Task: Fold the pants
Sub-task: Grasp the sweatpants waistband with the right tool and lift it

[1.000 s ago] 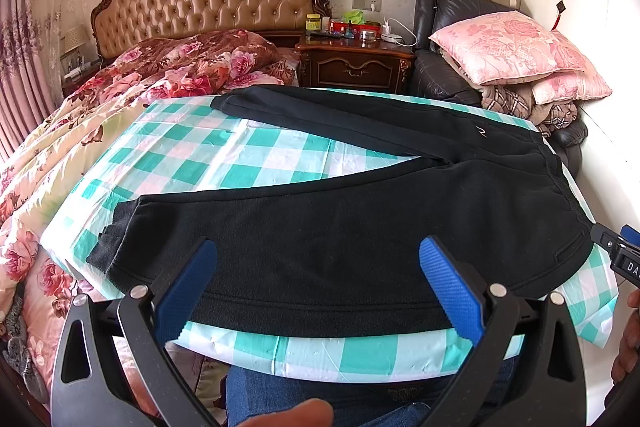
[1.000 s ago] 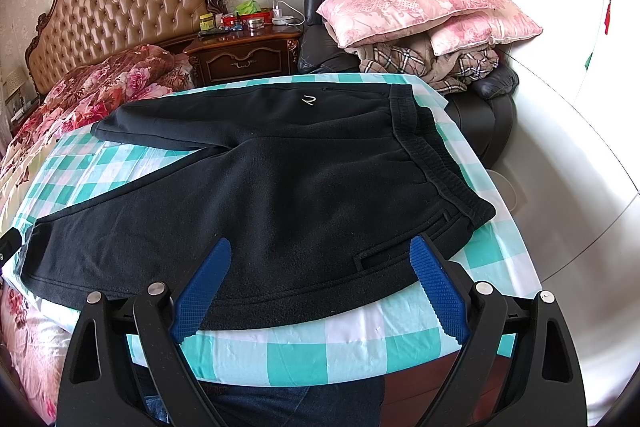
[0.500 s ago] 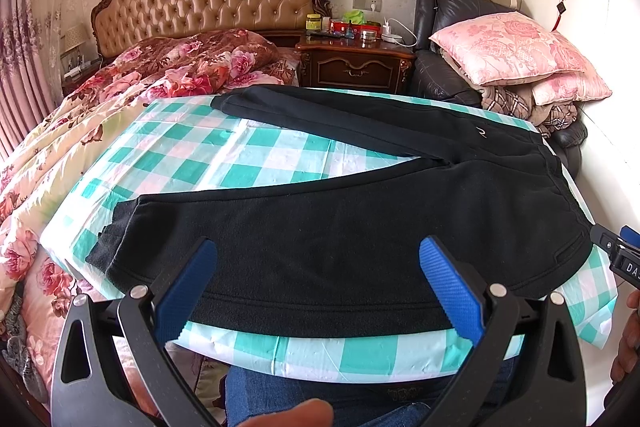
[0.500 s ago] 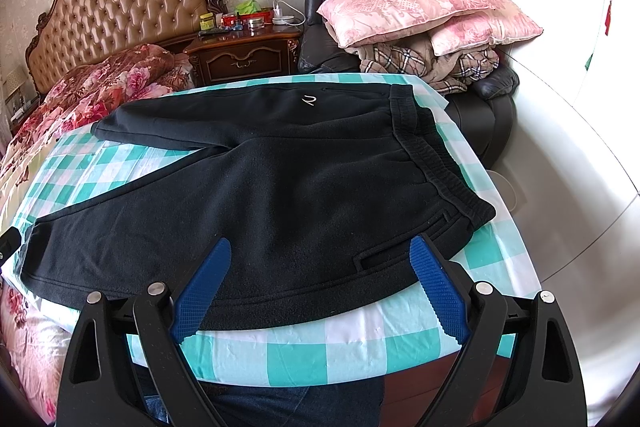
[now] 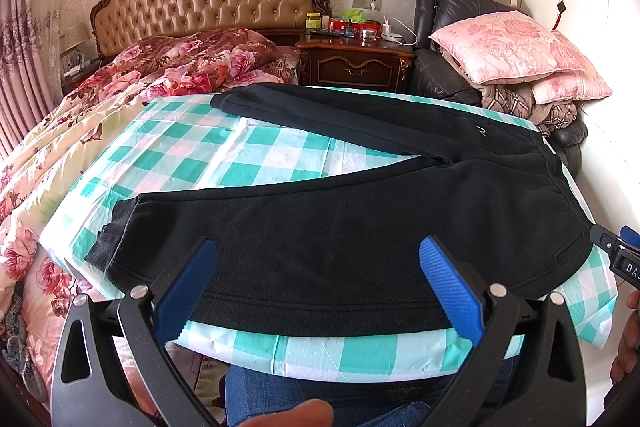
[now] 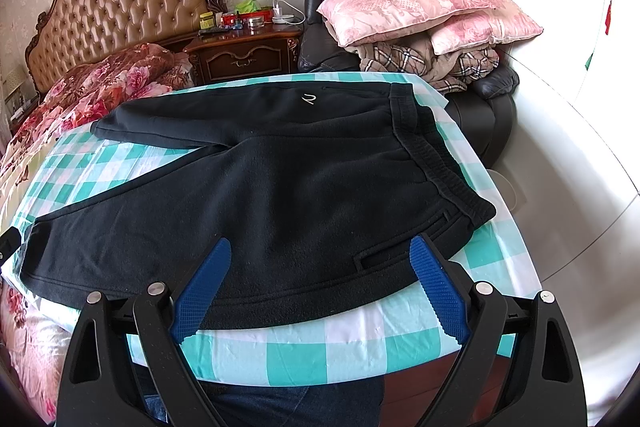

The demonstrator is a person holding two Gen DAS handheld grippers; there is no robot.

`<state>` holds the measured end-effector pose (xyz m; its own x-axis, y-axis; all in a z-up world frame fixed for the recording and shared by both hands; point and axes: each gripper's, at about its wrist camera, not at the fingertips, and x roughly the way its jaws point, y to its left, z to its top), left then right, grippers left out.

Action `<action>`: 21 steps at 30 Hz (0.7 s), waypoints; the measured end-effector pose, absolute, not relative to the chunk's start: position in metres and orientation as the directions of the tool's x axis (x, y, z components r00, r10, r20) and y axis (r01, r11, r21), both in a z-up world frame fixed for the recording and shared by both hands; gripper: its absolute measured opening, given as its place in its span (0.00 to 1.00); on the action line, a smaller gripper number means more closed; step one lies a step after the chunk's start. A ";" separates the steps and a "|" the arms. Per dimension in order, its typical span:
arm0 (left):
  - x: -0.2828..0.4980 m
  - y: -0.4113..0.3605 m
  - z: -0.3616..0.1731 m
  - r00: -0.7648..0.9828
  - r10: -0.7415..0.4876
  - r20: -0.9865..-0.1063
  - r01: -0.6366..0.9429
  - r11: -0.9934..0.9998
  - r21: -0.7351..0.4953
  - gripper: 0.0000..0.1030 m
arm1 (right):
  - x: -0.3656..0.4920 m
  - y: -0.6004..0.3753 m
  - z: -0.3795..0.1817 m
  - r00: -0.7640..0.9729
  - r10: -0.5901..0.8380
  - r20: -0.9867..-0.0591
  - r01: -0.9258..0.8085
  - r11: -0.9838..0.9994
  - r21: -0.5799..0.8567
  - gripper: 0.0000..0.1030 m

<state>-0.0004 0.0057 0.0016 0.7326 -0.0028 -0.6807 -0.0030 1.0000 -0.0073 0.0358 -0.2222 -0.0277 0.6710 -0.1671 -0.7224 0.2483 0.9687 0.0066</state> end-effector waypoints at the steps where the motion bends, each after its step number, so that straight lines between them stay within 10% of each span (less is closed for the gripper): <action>1: -0.001 0.007 0.002 0.732 -0.003 -0.682 -0.003 1.000 -0.007 0.99 | 0.036 -0.222 -0.028 0.671 -0.167 -0.723 0.248 0.969 0.006 0.85; 21: 0.035 0.056 -0.040 0.716 -0.171 -0.677 0.010 0.972 -0.236 0.98 | 0.258 -0.423 -0.075 0.480 -0.170 -0.861 0.256 0.966 -0.048 0.85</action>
<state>0.0350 0.0559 -0.0401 0.7162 -0.1713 -0.6766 0.0098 0.9718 -0.2357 0.2576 -0.4233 -0.0747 0.4798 -0.1698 -0.8608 0.2558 0.9656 -0.0479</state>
